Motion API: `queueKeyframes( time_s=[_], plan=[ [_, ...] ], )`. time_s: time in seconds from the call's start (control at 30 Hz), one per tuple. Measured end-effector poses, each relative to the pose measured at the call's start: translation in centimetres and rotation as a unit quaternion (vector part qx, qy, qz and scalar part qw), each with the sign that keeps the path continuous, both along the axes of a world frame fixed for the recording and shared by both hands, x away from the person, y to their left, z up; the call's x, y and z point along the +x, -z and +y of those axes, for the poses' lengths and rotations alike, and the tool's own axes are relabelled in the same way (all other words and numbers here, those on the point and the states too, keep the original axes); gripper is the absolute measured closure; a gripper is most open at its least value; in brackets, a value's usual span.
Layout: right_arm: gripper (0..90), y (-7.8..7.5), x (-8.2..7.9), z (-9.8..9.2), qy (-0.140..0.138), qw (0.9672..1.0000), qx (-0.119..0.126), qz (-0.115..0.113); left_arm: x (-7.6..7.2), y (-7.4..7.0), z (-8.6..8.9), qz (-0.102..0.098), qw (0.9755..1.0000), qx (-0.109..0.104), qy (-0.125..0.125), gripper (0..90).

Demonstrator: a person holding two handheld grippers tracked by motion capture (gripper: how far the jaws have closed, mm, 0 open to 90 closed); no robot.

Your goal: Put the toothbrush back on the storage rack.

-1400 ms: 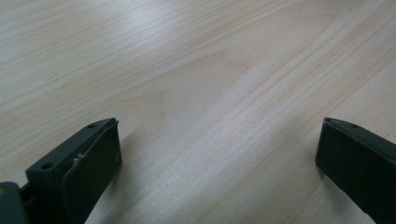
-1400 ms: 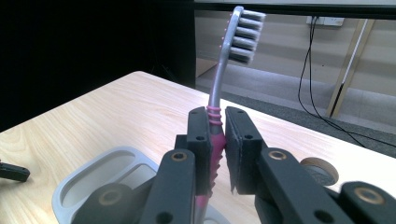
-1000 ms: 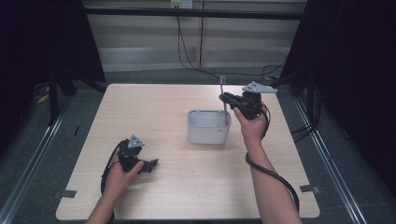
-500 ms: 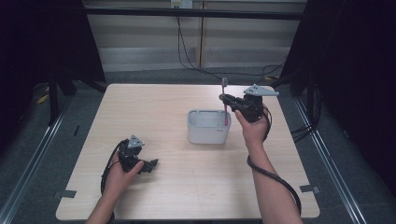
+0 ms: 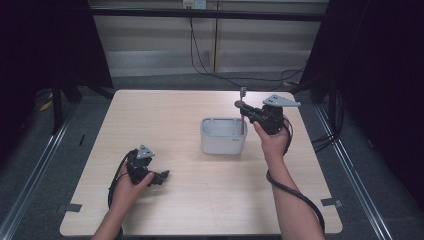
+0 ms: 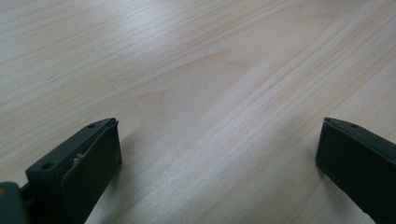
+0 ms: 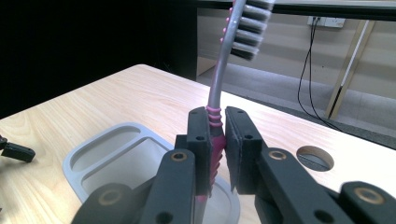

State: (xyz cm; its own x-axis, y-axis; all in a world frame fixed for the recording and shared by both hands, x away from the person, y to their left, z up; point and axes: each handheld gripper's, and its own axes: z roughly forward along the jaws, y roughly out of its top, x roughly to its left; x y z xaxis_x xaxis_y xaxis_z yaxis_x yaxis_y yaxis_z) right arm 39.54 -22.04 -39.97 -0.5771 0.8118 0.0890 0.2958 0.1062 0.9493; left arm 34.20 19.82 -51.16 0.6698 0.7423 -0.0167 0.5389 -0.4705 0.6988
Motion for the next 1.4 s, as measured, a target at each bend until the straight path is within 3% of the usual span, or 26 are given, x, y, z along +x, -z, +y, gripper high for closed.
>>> queueKeyframes(
  time_s=[0.57,1.4],
  plan=[
    [81.1,-0.4,-1.1,-0.5,-0.008,1.0,0.0,0.001,0.0,0.0,0.0,0.001,1.0,-0.001,-0.001,0.0],
    [81.0,0.7,-2.1,-0.5,-0.016,0.9998,0.001,0.01,0.0,0.0,0.0,0.0,1.0,0.0,0.0,0.0]
  ],
)
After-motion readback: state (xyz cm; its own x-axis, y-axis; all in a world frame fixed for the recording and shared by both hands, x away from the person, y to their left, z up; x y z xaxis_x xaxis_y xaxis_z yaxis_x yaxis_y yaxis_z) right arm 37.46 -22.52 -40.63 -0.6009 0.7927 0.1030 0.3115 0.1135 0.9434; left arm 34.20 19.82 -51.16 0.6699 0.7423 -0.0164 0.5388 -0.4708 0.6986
